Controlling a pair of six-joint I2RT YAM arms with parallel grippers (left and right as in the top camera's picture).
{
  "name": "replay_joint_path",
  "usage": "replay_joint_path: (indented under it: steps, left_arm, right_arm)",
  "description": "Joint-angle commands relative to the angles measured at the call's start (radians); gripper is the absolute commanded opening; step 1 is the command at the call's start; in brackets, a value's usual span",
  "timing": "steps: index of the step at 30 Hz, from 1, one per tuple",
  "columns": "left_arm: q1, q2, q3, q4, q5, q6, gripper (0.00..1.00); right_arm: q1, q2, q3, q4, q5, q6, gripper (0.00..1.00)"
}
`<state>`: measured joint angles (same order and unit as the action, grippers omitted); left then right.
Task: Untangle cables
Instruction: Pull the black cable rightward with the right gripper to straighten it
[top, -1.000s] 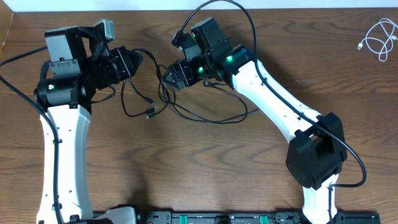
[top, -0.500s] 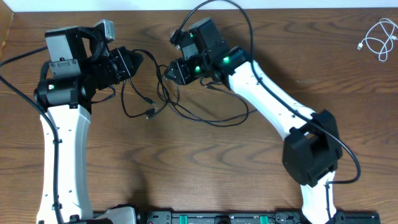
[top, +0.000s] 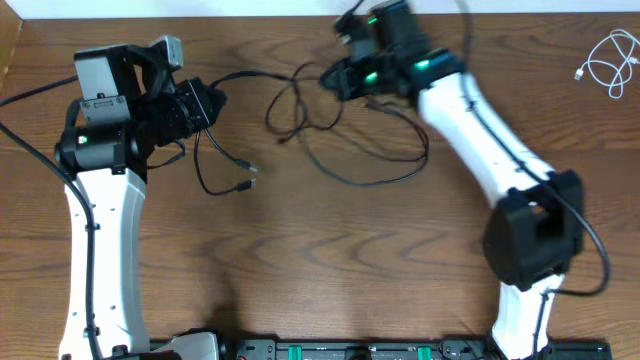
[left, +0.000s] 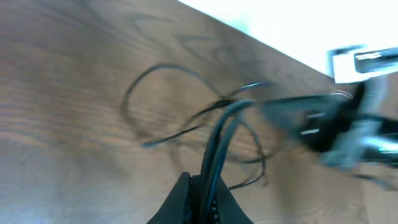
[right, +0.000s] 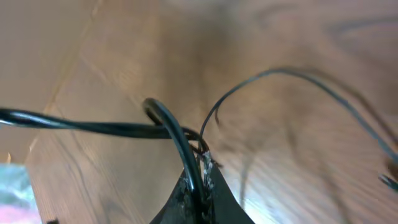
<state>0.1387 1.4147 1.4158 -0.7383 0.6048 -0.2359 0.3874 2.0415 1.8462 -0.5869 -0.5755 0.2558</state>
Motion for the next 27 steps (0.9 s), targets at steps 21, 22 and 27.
replay_joint_path:
  steps: [21,22,27]
  left_arm:
    - [0.090,0.003,0.005,-0.018,-0.206,-0.002,0.07]
    - [0.097,0.003,0.005,-0.018,-0.206,-0.002,0.07]
    - [0.125,0.003,0.005,-0.022,-0.206,-0.002,0.07]
  right_arm:
    - [-0.531,-0.140,0.005,-0.353,0.346,0.021,0.01]
    - [-0.544,-0.134,0.005,-0.355,0.353,0.021,0.01]
    - [-0.569,-0.111,0.005,-0.374,0.349,0.021,0.01]
